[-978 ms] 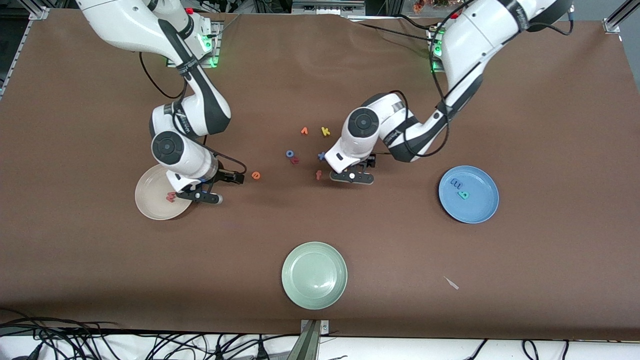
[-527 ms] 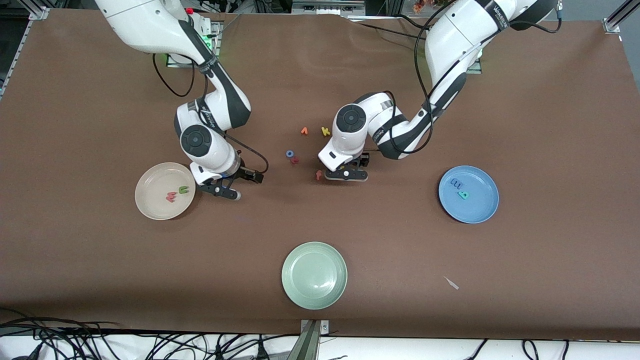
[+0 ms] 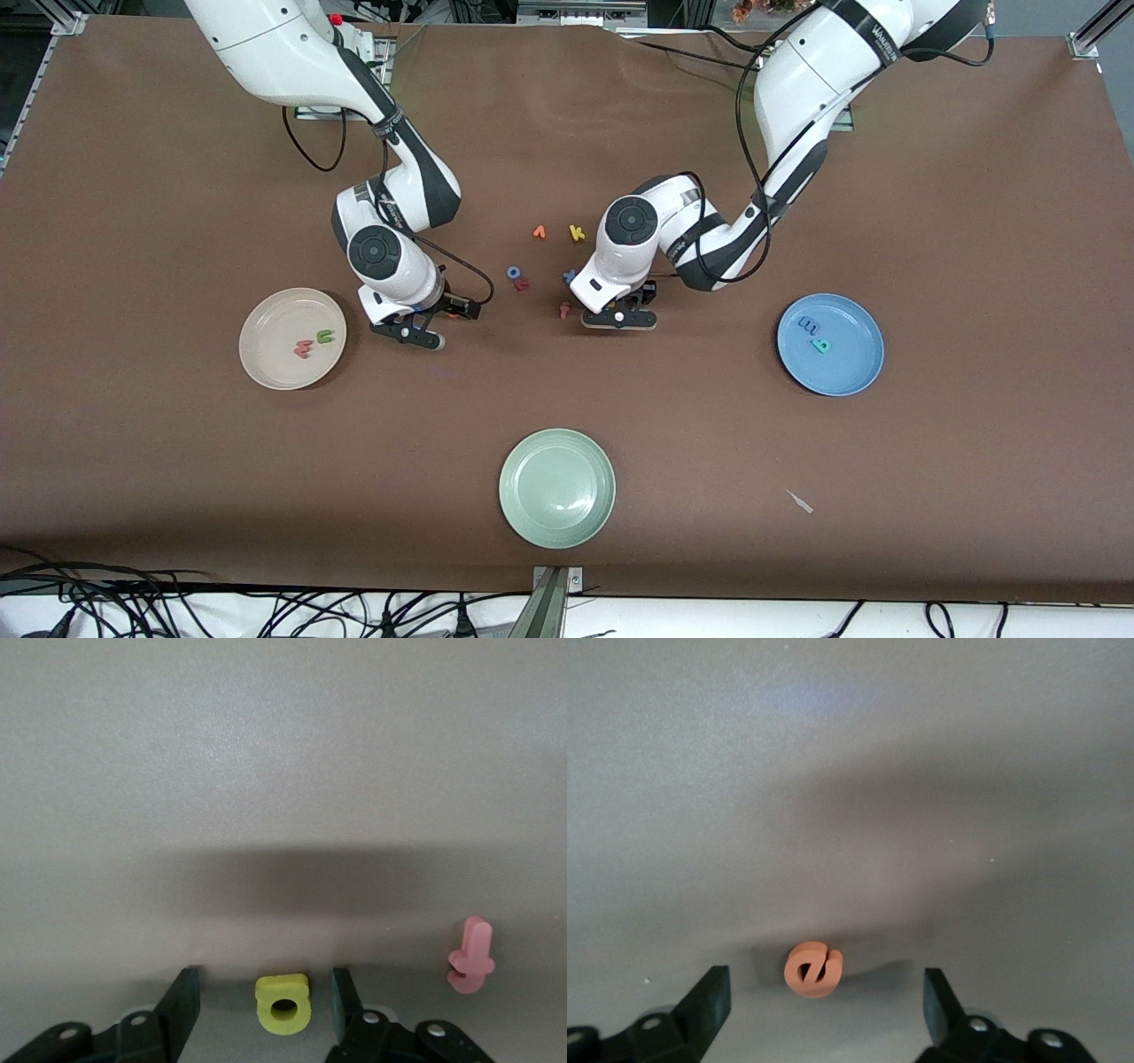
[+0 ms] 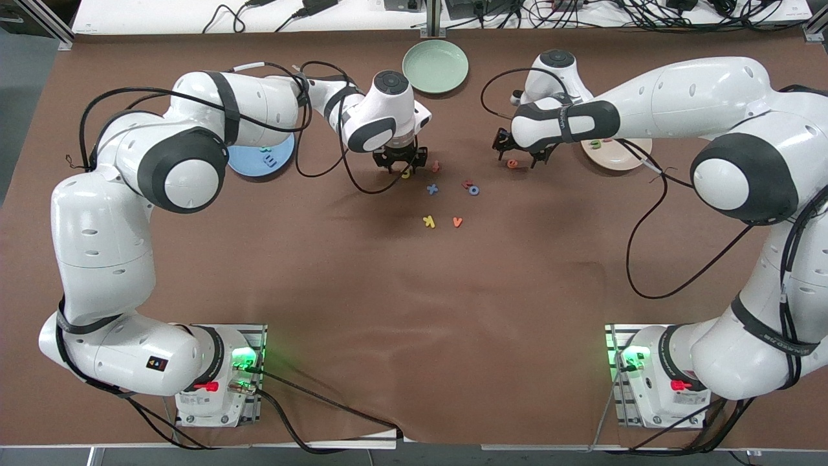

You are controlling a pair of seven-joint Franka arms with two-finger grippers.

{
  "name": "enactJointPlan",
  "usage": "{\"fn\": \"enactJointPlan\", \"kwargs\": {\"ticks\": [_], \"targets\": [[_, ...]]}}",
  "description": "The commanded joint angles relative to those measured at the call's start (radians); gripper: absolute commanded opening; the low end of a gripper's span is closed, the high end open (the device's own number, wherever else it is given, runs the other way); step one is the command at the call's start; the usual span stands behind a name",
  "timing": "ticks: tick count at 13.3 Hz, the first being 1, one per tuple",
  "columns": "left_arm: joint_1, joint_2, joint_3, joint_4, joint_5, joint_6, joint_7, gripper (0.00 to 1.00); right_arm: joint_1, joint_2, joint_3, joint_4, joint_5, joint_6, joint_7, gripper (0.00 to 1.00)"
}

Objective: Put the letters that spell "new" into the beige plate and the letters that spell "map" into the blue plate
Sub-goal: 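Grasp the yellow letter with the left gripper while the right gripper grasps orange e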

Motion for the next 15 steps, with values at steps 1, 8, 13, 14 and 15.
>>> {"fn": "enactJointPlan", "kwargs": {"ticks": [1,8,13,14,15], "targets": [[-0.009,0.007,0.004,0.015,0.010,0.004,-0.021,0.60,0.004,0.008,0.001,-0.006,0.004,0.030,0.015,0.87],[0.005,-0.027,0.001,0.009,0.010,-0.016,-0.011,0.18,0.007,0.011,0.001,-0.006,0.004,0.035,0.015,0.57],[0.069,-0.159,-0.004,0.021,0.008,-0.204,0.203,0.19,0.007,0.011,0.003,-0.005,0.004,0.035,0.015,0.38],[0.094,-0.185,-0.004,0.020,0.008,-0.237,0.292,0.20,0.007,0.012,0.003,-0.005,0.004,0.036,0.015,0.35],[0.118,-0.208,-0.004,0.021,0.008,-0.282,0.378,0.20,0.007,0.012,0.003,-0.005,0.004,0.036,0.015,0.32]]}}
